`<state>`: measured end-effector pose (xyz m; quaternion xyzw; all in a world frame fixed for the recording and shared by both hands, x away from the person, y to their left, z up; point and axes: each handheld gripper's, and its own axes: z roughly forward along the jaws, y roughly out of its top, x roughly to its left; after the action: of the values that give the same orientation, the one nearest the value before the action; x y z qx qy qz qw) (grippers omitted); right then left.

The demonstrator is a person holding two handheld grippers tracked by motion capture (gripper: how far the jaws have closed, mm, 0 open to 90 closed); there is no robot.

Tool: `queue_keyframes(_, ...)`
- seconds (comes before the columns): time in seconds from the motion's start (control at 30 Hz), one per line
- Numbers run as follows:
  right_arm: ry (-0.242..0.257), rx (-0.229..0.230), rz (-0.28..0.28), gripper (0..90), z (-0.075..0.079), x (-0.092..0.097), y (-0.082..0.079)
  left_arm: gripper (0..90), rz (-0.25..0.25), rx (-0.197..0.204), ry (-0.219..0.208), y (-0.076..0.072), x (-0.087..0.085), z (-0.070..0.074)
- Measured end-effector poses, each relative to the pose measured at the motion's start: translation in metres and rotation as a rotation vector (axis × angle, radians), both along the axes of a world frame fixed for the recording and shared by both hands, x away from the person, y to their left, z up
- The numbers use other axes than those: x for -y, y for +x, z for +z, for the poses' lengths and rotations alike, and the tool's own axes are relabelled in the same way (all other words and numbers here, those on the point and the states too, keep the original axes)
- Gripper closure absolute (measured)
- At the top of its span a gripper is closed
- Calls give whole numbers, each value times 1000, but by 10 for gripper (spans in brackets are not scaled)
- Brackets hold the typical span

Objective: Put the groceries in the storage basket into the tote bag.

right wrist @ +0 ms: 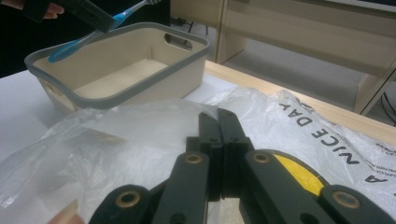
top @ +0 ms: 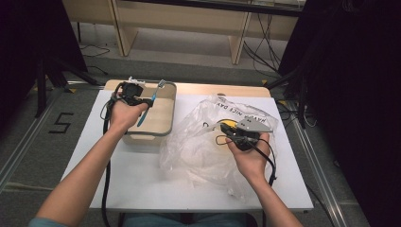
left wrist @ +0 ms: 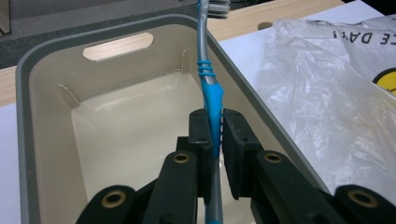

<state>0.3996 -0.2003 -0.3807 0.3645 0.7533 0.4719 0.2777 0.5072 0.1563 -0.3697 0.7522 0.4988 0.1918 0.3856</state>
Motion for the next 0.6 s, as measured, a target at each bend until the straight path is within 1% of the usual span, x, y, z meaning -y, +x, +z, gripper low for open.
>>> queue_keyframes(0.2,-1,0,1,900,0,-1,0,819,-31,17,-4,-14,2,1)
queue_keyframes(0.23,-1,0,1,900,0,0,0,819,-36,20,0,-16,2,2)
queue_keyframes(0.27,-1,0,0,900,0,0,0,819,-36,20,0,-16,2,2)
queue_keyframes(0.3,0,-1,0,900,0,0,0,819,-48,22,1,-21,2,1)
queue_keyframes(0.33,0,-1,0,900,0,0,0,819,-48,22,1,-21,2,1)
queue_keyframes(0.37,1,-3,0,900,0,0,0,819,-57,27,-1,-26,3,1)
queue_keyframes(0.4,1,-3,0,900,0,0,0,819,-57,27,-1,-26,3,1)
queue_keyframes(0.43,0,-1,1,900,0,0,0,819,-66,30,2,-31,3,1)
queue_keyframes(0.47,-1,-2,1,900,0,0,0,819,-66,30,2,-31,3,1)
queue_keyframes(0.5,0,-2,1,900,0,0,0,819,-67,34,1,-35,3,0)
queue_keyframes(0.53,0,-2,1,900,0,0,0,819,-67,34,1,-35,3,0)
queue_keyframes(0.6,-1,-3,3,900,0,-1,0,819,-77,32,6,-40,2,-3)
